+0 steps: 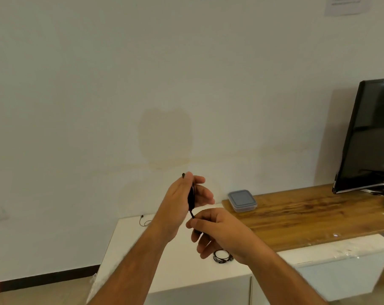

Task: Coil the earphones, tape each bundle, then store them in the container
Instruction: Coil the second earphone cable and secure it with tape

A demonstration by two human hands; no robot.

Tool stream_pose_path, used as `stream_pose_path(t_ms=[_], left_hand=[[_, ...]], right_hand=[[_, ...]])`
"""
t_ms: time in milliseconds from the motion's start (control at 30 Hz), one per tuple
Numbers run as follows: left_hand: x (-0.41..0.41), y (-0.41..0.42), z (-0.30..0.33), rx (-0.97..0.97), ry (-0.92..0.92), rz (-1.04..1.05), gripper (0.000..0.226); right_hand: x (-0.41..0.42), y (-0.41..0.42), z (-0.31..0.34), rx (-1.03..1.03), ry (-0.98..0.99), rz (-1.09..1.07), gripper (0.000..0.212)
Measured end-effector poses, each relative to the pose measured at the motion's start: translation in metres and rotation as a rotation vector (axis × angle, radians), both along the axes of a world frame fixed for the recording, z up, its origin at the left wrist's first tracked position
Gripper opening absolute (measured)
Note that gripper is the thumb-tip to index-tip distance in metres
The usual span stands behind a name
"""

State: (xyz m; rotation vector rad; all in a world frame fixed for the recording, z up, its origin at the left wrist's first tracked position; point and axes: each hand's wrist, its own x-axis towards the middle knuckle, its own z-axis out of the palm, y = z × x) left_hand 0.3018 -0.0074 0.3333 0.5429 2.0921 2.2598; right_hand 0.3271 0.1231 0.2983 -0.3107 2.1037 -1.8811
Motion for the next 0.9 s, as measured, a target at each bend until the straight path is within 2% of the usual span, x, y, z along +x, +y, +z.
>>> stream_pose_path(t_ms=[167,300,400,533,633,733,900], left_hand=[[0.006,0.005,-0.001,-0.046,0.098,0.055,0.033],[0.013,0.008,-0.002,-0.015,0.145,0.089,0.033],[0.014,0.008,-0.004,0.013,0.122,0.117,0.035],[0.014,0.006,-0.011,0.083,-0.01,0.19,0.038],[0.016,0.006,-0.016,0.171,-0.106,0.219,0.04],[0.017,0.004,-0.02,0.316,-0.229,0.191,0.04],[0.016,0.001,-0.028,0.381,-0.281,0.142,0.035]], right_hand=[[0.004,0.004,0.011,-0.28,-0.198,0.021,0.029],[0.01,-0.001,0.013,-0.366,-0.215,0.033,0.032],[0.011,-0.002,0.013,-0.399,-0.203,0.034,0.036],[0.01,-0.003,0.01,-0.401,-0.194,0.04,0.042],[0.009,-0.003,0.007,-0.355,-0.194,0.075,0.049],[0.012,-0.005,0.008,-0.191,-0.12,0.069,0.037],[0.016,-0.014,0.002,0.076,0.079,-0.117,0.026]])
